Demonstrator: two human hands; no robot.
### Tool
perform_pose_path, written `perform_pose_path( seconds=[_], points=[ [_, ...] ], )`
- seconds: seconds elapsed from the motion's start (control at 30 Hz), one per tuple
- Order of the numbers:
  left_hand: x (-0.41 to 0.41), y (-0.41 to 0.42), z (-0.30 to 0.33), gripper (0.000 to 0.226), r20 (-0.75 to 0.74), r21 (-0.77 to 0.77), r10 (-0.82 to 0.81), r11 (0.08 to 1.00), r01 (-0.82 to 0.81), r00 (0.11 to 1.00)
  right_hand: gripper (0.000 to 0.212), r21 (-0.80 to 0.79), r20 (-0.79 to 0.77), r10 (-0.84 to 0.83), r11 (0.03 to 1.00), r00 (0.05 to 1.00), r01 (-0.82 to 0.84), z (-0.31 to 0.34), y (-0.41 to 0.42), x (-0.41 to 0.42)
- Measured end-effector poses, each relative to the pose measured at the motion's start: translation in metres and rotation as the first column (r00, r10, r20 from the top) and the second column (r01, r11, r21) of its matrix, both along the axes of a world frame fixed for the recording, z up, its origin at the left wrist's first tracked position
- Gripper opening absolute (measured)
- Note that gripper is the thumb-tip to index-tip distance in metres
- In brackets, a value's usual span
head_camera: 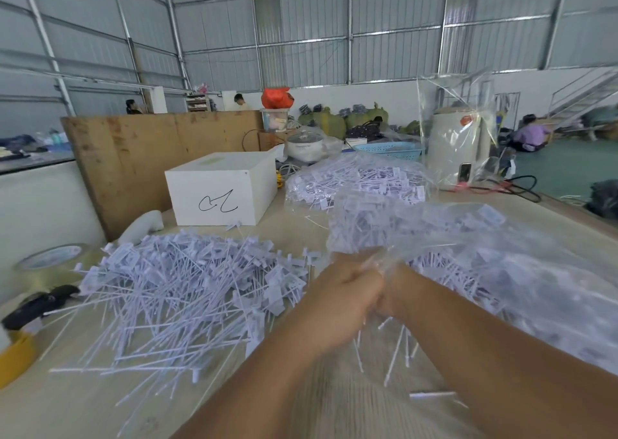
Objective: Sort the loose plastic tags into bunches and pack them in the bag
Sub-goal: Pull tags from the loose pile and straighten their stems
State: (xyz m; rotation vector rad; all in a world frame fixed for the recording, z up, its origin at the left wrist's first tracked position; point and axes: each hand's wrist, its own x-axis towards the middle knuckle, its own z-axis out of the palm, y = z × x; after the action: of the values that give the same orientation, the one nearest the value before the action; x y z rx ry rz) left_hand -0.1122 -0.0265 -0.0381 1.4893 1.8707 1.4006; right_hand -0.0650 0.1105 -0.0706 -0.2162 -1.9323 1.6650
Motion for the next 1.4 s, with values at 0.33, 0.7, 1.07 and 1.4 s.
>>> perform_pose_path(
  seconds=[0.33,0.7,1.07,1.4],
  points=[
    [-0.026,0.003,-0.014,0.032,-0.148,-0.129,0.145,0.978,-0.165,0.978,0.038,-0.396,0.3,0.264,0.909,0.917,-0.132,0.021,0.004,0.04],
    [-0.024,0.001,-0.02,0.017,-0.29,-0.37,-0.071,0.928,-0.043,0.954,0.06,0.904,0.423,-0.498,0.286,0.757,-0.317,0.005,-0.018,0.097],
    [-0.011,-0.005,-0.009,0.011,-0.215,-0.519,-0.225,0.85,0.084,0.951,0.059,0.977,0.214,-0.525,0.134,0.824,-0.168,-0.005,0.01,0.085],
    [-0.009,-0.002,-0.01,0.031,-0.296,-0.261,0.017,0.96,-0.098,0.955,0.068,0.986,0.143,-0.431,0.142,0.891,-0.089,0.022,0.015,0.102]
  ],
)
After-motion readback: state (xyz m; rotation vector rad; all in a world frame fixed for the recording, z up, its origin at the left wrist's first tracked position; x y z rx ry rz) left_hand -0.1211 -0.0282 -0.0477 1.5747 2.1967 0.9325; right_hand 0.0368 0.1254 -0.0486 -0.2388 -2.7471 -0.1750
